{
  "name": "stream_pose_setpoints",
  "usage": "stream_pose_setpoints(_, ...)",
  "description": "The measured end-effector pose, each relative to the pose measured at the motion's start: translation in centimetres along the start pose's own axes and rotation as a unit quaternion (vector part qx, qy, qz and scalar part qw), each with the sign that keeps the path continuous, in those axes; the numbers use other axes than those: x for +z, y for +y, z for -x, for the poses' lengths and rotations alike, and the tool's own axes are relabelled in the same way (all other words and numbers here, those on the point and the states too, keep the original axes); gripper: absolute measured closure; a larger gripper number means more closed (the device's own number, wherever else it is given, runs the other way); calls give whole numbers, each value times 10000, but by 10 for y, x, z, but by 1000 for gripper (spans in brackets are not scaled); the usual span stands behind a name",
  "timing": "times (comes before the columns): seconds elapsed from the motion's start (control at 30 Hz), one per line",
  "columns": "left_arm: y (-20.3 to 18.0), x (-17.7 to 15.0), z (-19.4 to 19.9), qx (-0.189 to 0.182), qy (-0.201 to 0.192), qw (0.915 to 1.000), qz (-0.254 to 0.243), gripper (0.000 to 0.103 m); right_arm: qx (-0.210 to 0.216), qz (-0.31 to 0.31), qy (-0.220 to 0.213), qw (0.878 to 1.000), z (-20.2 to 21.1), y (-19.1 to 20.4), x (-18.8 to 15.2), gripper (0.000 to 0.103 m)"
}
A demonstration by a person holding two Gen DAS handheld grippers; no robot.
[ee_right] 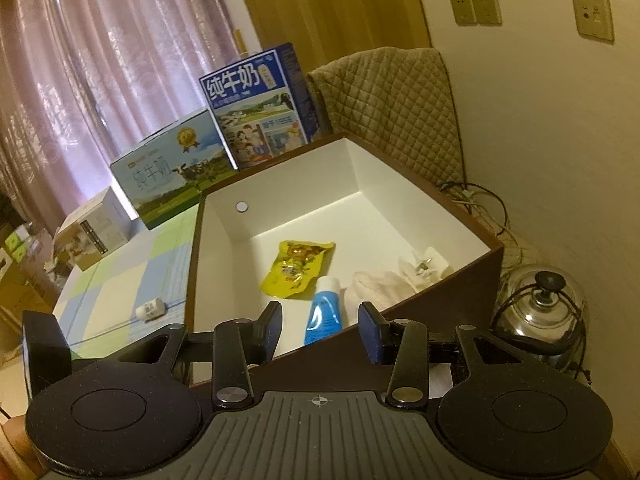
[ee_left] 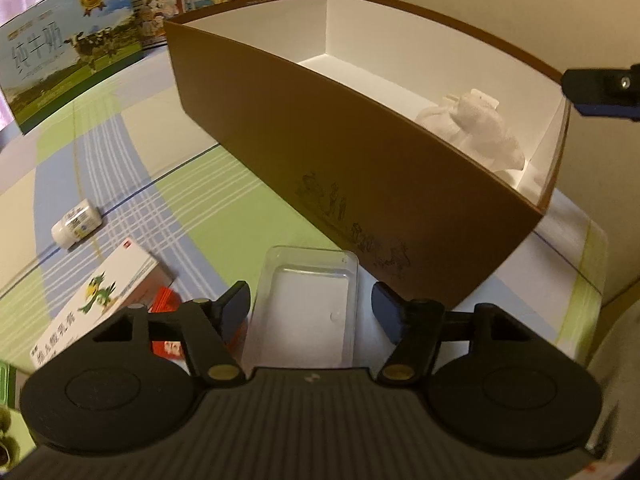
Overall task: Organize objects
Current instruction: 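Grasp the clear plastic container with the left gripper while the right tool moves toward the red packet, then grasp the red candy packet with the right gripper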
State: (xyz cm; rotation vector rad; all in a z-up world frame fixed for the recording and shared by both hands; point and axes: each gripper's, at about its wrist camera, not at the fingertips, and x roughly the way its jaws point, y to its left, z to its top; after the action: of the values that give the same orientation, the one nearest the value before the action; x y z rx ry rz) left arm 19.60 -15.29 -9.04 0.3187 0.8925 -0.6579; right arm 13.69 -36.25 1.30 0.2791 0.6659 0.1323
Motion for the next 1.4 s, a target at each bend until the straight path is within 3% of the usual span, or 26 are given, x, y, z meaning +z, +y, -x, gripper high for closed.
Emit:
stream_pose_setpoints(0.1, -4, 0, -7, 43, 97, 9998, -182, 43, -41, -51, -26, 10000, 0, -4, 1, 63)
stream_pose_setpoints(0.17, -4, -1, -12, 64, 171, 9996, -217, 50, -82, -56, -28, 9999, 0, -5, 1, 63)
stream_pose_setpoints(0.33, -5, -4, -5, 153, 122, 9997, -156, 51, -90, -21, -23, 10000, -1, -4, 0, 63)
stream_pose_setpoints(0.6, 12, -15, 46, 344, -190, 9990, 216, 51, 104, 164, -53, 9998, 5, 15, -1, 63)
stream_pose_setpoints(0.77, 36, -34, 83, 639, -183, 9961, 574, 51, 291, 319, -59, 9991, 5, 34, -2, 63)
stream_pose_setpoints(0.97, 73, -61, 117, 1134, -14, 9869, 1145, 51, 833, 677, -133, 9941, 1, 71, -7, 63)
stream_pose_setpoints(1.13, 104, -82, 131, 1397, 5, 9722, 1881, 51, 1458, 1187, 60, 9821, -14, 111, -20, 63)
stream_pose_setpoints(1.3, 122, -90, 135, 1488, -23, 9616, 2306, 51, 1714, 1651, 788, 9681, -60, 151, -43, 62)
stream_pose_setpoints(1.4, 125, -92, 132, 1495, 17, 9593, 2396, 51, 1597, 1976, 1075, 9612, -92, 165, -56, 62)
